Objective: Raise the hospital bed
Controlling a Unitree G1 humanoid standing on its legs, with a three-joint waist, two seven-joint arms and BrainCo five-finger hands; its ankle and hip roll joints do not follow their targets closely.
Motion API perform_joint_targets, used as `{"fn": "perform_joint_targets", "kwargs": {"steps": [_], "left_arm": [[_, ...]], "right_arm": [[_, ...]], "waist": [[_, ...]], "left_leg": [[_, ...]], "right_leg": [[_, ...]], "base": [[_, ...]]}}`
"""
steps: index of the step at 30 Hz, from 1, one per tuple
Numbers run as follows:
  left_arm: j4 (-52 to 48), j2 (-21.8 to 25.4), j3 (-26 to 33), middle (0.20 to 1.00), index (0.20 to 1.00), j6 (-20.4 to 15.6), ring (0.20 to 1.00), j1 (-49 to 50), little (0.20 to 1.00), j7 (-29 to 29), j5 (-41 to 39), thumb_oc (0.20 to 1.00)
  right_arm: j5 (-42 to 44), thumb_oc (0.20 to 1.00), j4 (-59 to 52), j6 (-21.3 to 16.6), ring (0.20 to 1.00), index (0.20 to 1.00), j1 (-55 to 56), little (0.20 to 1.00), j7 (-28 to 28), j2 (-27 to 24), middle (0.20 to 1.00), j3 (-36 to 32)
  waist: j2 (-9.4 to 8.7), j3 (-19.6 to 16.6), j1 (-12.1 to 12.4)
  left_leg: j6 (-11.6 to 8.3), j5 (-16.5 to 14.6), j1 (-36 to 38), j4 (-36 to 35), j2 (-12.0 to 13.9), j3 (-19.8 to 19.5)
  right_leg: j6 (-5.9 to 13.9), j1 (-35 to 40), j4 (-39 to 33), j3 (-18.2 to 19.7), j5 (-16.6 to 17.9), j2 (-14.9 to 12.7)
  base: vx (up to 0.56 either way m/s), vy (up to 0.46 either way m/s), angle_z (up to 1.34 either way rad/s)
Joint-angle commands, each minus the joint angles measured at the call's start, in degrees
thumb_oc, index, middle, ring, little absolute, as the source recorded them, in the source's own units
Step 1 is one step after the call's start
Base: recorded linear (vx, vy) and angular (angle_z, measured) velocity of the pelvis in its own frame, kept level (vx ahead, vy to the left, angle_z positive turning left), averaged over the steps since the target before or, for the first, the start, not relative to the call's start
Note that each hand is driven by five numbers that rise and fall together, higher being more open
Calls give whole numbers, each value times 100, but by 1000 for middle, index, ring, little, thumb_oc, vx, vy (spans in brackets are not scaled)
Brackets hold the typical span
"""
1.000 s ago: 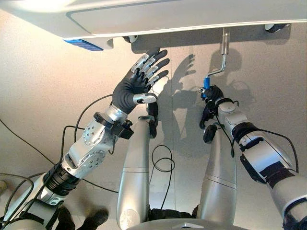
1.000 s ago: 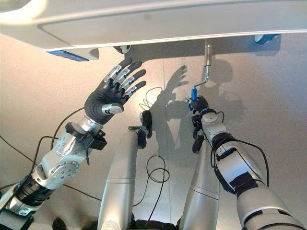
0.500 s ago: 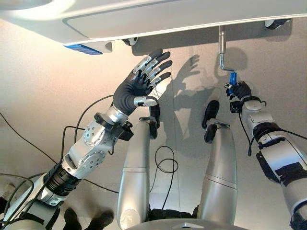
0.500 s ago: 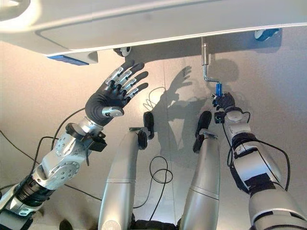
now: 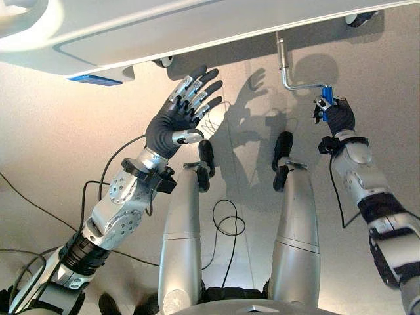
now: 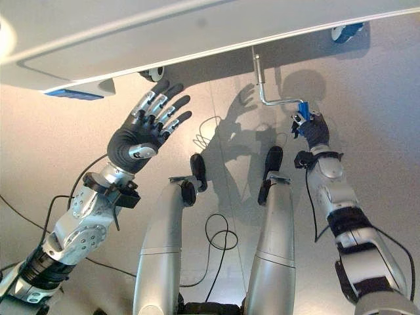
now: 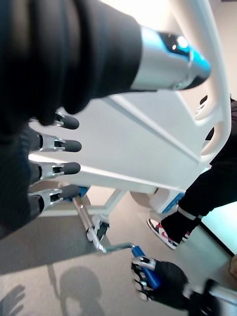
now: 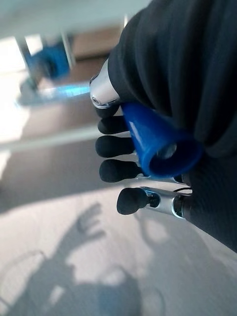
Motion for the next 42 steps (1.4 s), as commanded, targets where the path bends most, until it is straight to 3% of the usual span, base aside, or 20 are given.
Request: {"fn": "perform_joint_targets", "kwargs": {"steps": [1, 2, 7, 16, 25, 42], "left_arm": [[-434, -203, 446, 1000, 1000, -261, 1000, 238, 1000, 11, 43, 1000], [-459, -178, 565, 1000, 1000, -264, 1000, 328, 1000, 66, 67, 1000], [-531, -144, 737, 1000, 1000, -252, 1000, 515, 1000, 131, 32, 1000], [-683, 91, 810, 1000, 1000, -196, 1000, 716, 1000, 233, 124, 1000], [-655, 238, 686, 1000, 1000, -204, 1000, 668, 1000, 346, 258, 1000], [-625, 147, 378, 1000, 1000, -192, 1000, 494, 1000, 472, 465, 1000]], "right_arm": [[207, 200, -559, -700, 200, 200, 89, 200, -94, -141, 200, -556], [207, 200, -1151, -733, 200, 200, 296, 200, 7, -35, 200, -569], [361, 200, -2054, -771, 200, 200, 584, 200, 155, 126, 200, -552], [879, 200, -3671, -541, 200, 200, 709, 200, 791, 43, 200, 329], [1130, 200, -3967, -349, 200, 200, 167, 200, 971, 170, 200, 1460], [693, 200, -3401, -9, 200, 200, -468, 200, 945, 472, 200, 2629]], "waist": [[18, -169, -242], [-21, -169, -265], [-91, -169, -287], [-209, -169, -222], [-203, -169, -50], [-82, -169, 165]], "left_leg": [[-426, 1265, -165, -980, -191, -309], [-427, 1275, -184, -953, -195, -320], [-441, 1295, -204, -891, -201, -325], [-467, 1346, -230, -770, -202, -361], [-475, 1387, -271, -675, -245, -387], [-475, 1406, -285, -621, -271, -385]], "right_leg": [[199, 242, -91, -241, 381, 140], [207, 237, -74, -257, 397, 147], [224, 256, -62, -279, 443, 141], [248, 358, -74, -319, 551, 116], [252, 420, -69, -351, 598, 50], [264, 532, -187, -381, 683, -19]], "base": [[-6, -9, -5], [0, 0, 0], [0, 0, 0], [0, 0, 0], [0, 0, 0], [-6, 22, 1]]}}
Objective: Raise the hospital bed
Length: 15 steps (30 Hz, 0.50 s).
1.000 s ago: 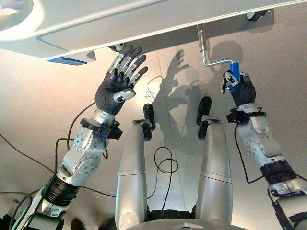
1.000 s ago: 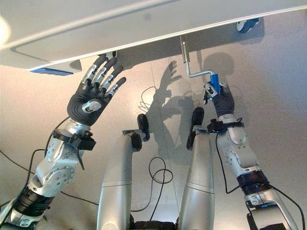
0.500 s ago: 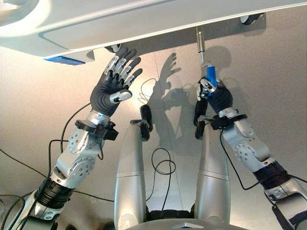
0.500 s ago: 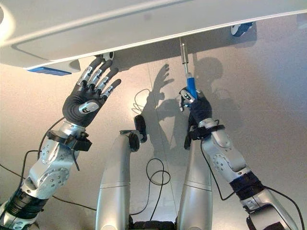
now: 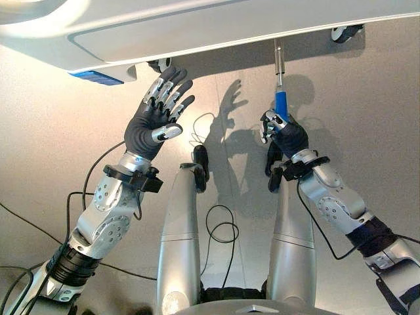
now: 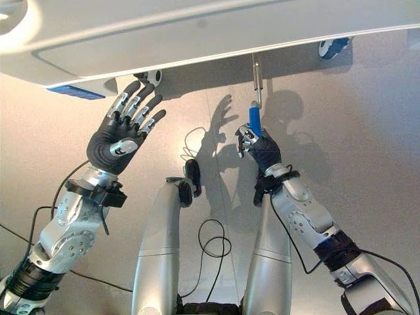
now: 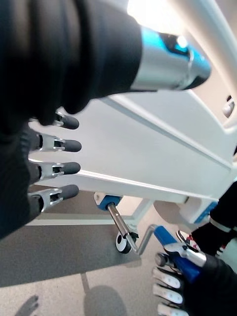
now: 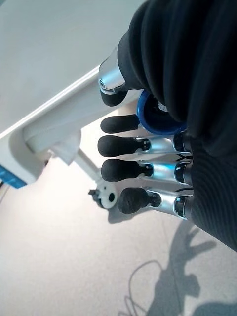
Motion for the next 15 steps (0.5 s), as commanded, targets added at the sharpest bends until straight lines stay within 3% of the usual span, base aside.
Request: {"fn": "perform_joint_targets", "kwargs": {"steps": [1, 15], "left_arm": [[-532, -147, -41, 1000, 1000, -210, 1000, -93, 1000, -22, 203, 1000], [-627, -357, -185, 1000, 1000, -229, 1000, -172, 1000, -45, 71, 1000]], "right_arm": [[-761, 200, -1158, -355, 200, 200, -741, 200, 777, 620, 200, 817], [-2140, 200, 1407, 80, 200, 200, -1509, 200, 509, 1215, 200, 1186]], "waist": [[20, -180, 155], [190, -180, 352]], "left_leg": [[-581, 1507, -220, -1073, -226, -80], [-588, 1471, -297, -1007, -236, -104]], "right_leg": [[159, 185, -243, -140, 634, 33], [128, 146, -276, -132, 619, 9]], "base": [[0, 0, 0], [2, 10, -1]]}}
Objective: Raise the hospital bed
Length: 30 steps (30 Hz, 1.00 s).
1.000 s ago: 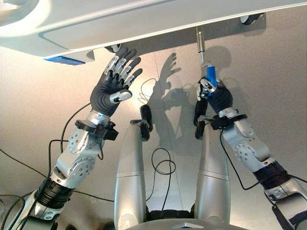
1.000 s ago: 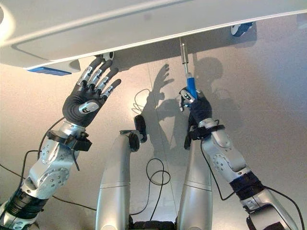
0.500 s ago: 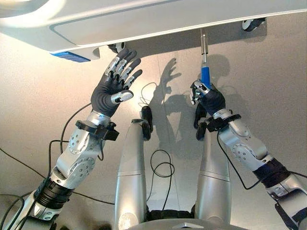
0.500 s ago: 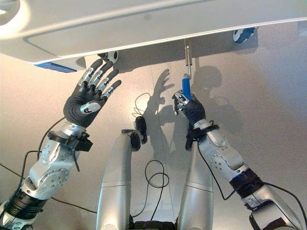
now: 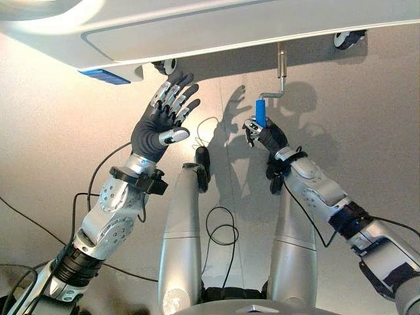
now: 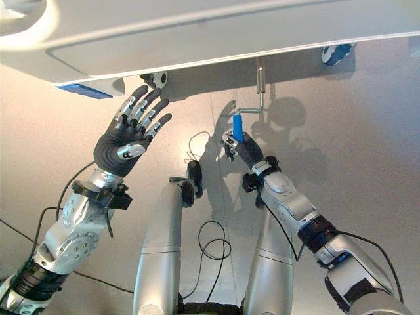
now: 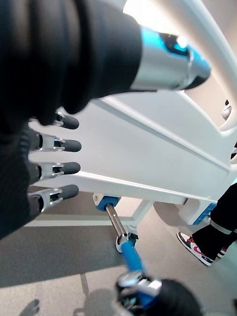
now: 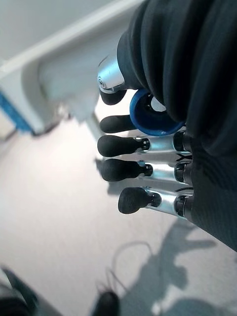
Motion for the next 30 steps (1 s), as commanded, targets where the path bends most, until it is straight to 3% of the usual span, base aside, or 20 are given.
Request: {"fn": "perform_joint_targets", "kwargs": {"steps": [1, 13, 21, 30], "left_arm": [[-622, -246, -116, 1000, 1000, -236, 1000, -154, 1000, -88, 49, 1000], [-615, -156, -506, 1000, 1000, -240, 1000, -327, 1000, -369, -323, 1000], [-478, -173, -676, 1000, 1000, -241, 1000, -523, 1000, -569, -455, 1000], [-424, -192, -750, 1000, 1000, -268, 1000, -597, 1000, -735, -447, 1000]], "right_arm": [[-906, 200, -37, -129, 200, 200, -613, 200, 344, 659, 200, 530], [-1137, 200, 2909, -27, 200, 200, -1352, 200, 72, 993, 200, 29], [-1235, 200, 4413, -14, 200, 200, -1358, 200, 137, 801, 200, -376], [-1074, 200, 4964, -100, 200, 200, -1282, 200, 92, 274, 200, -907]], "waist": [[193, -175, 166], [298, -175, 248], [386, -175, 235], [454, -175, 190]], "left_leg": [[-544, 1464, -392, -974, -280, -85], [-541, 1470, -403, -998, -306, -98], [-535, 1470, -374, -1046, -340, -96], [-544, 1462, -314, -1073, -341, -67]], "right_leg": [[149, 62, -248, -97, 642, -4], [140, 39, -256, -92, 640, 5], [151, 41, -246, -45, 600, 21], [150, 27, -177, -21, 526, 19]], "base": [[0, 0, 0], [0, 0, 0], [0, 0, 0], [0, 0, 0]]}}
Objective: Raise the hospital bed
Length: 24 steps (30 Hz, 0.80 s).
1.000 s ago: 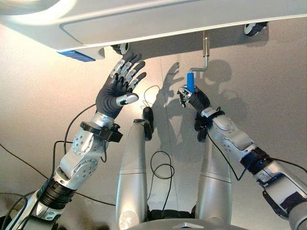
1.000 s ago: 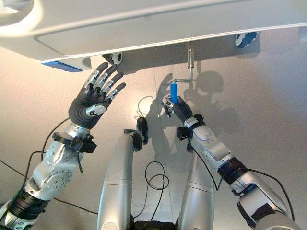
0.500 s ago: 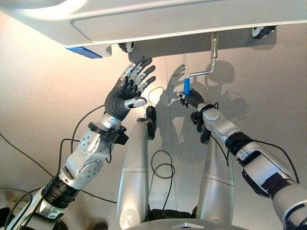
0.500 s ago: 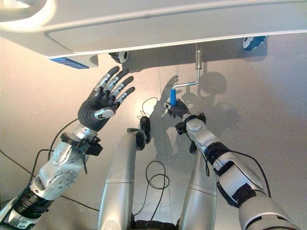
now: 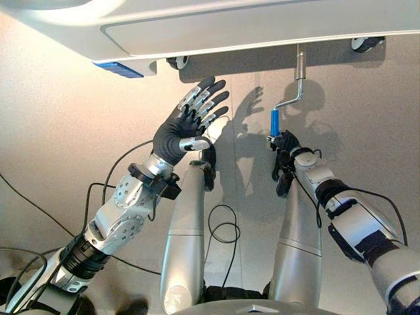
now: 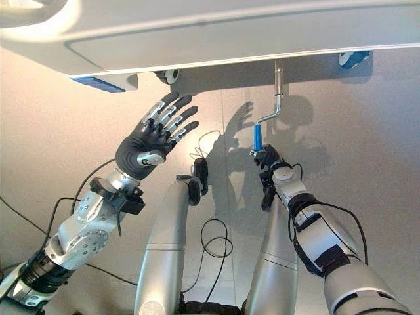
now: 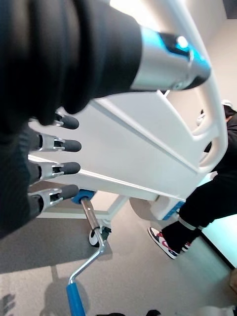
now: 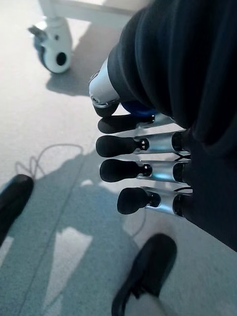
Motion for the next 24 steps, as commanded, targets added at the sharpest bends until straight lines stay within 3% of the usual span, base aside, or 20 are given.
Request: {"fn": "perform_joint_targets", "kwargs": {"steps": [1, 11, 22, 23, 24], "left_arm": [[-402, -320, 56, 1000, 1000, -272, 1000, -15, 1000, -252, -114, 1000], [-334, -339, 133, 1000, 1000, -303, 1000, 85, 1000, -313, -88, 1000], [-339, -350, 445, 1000, 1000, -311, 1000, 420, 1000, -289, -57, 1000], [-309, -361, 469, 1000, 1000, -308, 1000, 446, 1000, -280, -45, 1000], [-311, -360, 470, 1000, 1000, -307, 1000, 449, 1000, -279, -45, 1000]], "right_arm": [[117, 200, 146, -203, 200, 200, -22, 200, -54, -491, 200, -233], [549, 200, 61, -394, 200, 200, 75, 200, -141, -1230, 200, -682], [867, 200, -919, -587, 200, 200, 632, 200, -129, -1504, 200, -959], [963, 558, -889, -576, 558, 558, 656, 558, -83, -1469, 558, -979], [965, 1000, -889, -577, 1000, 1000, 656, 1000, -82, -1469, 1000, -977]], "waist": [[440, -177, -88], [438, -177, -183], [363, -177, -306], [356, -177, -312], [355, -177, -313]], "left_leg": [[-543, 1463, -275, -1015, -271, -107], [-541, 1453, -218, -1056, -252, -100], [-542, 1474, -186, -1114, -222, -111], [-539, 1478, -183, -1116, -218, -120], [-539, 1478, -182, -1117, -218, -119]], "right_leg": [[140, 105, -161, -75, 526, 65], [137, 59, -62, -40, 444, 101], [138, 30, -42, -24, 440, 121], [134, 34, -39, -21, 443, 127], [134, 35, -39, -20, 442, 127]], "base": [[0, 0, 0], [0, 0, 0], [0, 0, 0], [0, 0, 0], [0, 0, 0]]}}
